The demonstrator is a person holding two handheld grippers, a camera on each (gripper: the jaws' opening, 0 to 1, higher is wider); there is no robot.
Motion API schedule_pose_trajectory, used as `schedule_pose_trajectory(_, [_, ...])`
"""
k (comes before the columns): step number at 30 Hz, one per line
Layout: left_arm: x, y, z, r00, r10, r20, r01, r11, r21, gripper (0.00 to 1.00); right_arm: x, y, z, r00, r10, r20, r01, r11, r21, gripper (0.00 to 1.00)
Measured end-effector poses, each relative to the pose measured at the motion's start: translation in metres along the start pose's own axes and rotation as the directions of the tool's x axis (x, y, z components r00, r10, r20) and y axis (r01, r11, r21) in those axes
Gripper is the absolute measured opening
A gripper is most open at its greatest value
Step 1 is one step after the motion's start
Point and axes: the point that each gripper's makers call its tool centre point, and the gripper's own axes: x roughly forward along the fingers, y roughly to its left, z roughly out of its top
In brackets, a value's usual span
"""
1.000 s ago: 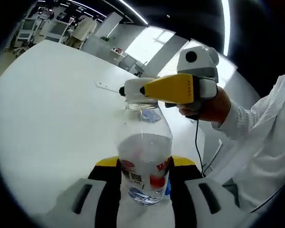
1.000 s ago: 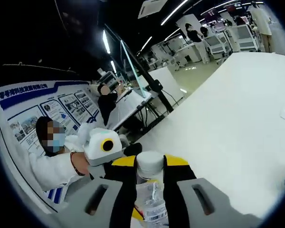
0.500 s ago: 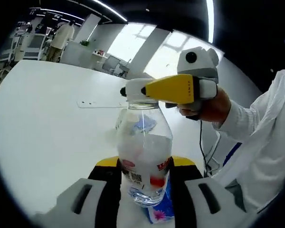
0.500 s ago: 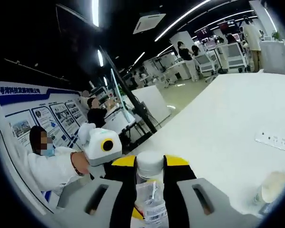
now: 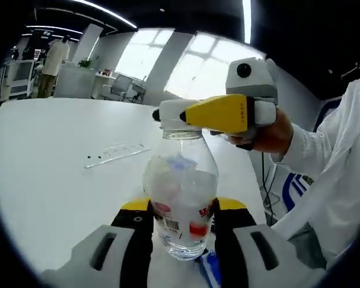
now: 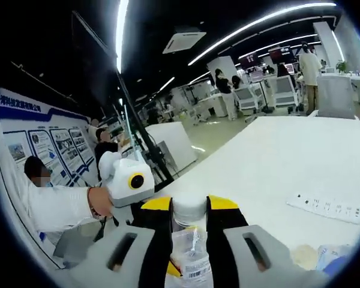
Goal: Arrange the tabletop items into an orderly group along one side of the table until the central work area is clear of visible clutter.
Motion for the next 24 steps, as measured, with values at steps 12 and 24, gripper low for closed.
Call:
schedule_pose_trajectory(12, [0.038,0.028,0.015,0.999,-0.049,-0.021,0.051,0.992,0.119,0.38,-0.009,-0.041,0.006,0.994,-0.094,0.048,0.098,0.992,-0.082,0.18])
schedule_pose_trajectory(24, [0.061,0.052,0.015,0.996,-0.079,-0.041,0.087,0.963,0.256,0.38,-0.010,-0.062,0.000,0.980,-0.146,0.138,0.173,0.964,-0.203,0.18])
